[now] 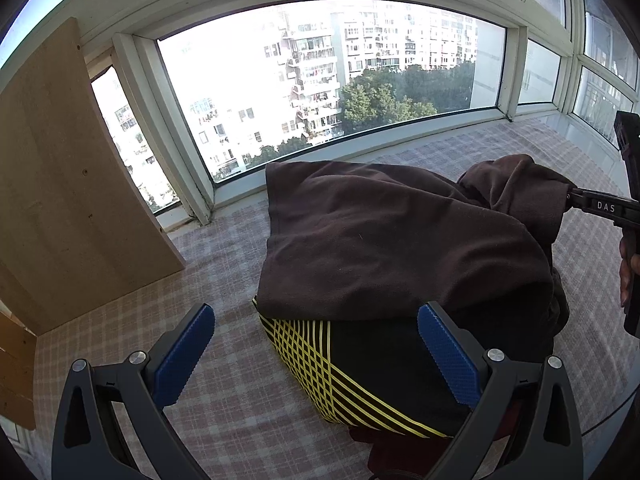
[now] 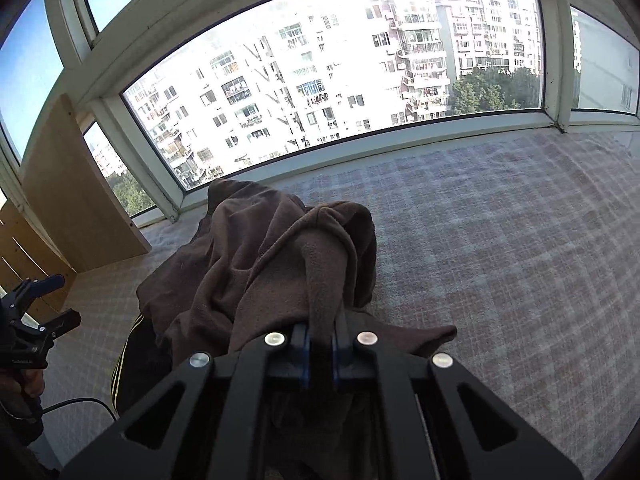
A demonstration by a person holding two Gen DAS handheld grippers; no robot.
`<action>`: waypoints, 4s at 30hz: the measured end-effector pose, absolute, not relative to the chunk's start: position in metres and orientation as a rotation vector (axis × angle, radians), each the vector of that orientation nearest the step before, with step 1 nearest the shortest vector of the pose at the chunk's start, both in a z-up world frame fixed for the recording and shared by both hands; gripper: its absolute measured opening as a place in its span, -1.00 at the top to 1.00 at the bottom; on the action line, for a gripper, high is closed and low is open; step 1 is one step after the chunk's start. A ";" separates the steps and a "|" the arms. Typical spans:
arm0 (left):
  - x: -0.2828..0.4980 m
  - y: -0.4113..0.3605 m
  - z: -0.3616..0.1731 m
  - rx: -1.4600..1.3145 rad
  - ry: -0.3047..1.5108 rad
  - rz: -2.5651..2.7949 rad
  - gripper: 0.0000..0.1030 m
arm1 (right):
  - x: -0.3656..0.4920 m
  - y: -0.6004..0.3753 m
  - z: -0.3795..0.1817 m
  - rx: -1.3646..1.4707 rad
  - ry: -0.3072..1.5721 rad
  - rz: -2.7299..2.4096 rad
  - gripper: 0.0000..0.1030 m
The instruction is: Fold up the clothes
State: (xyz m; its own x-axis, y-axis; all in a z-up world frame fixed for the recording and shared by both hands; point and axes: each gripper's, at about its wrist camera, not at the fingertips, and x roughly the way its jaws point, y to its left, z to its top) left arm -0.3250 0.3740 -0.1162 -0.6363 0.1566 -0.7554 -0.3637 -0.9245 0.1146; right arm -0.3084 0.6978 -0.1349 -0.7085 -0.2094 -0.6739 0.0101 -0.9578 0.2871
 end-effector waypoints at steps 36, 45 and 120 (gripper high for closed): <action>-0.187 0.089 -0.069 -1.224 0.159 3.029 -0.99 | -0.213 0.266 -0.086 1.126 0.356 -2.258 0.86; -0.185 0.088 -0.086 -1.275 0.123 2.968 -0.99 | -0.147 0.277 -0.083 1.165 0.247 -2.143 0.80; -0.180 0.045 -0.214 -1.904 -0.889 2.643 0.46 | -0.252 0.275 -0.160 1.224 0.343 -2.157 -0.49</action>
State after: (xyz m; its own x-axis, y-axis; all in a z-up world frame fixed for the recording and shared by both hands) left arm -0.1796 0.0448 -0.2140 -0.3454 0.1109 -0.9319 0.4749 -0.8358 -0.2755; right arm -0.2518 0.2749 -0.1597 -0.3721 -0.3925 -0.8411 0.6341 -0.7692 0.0784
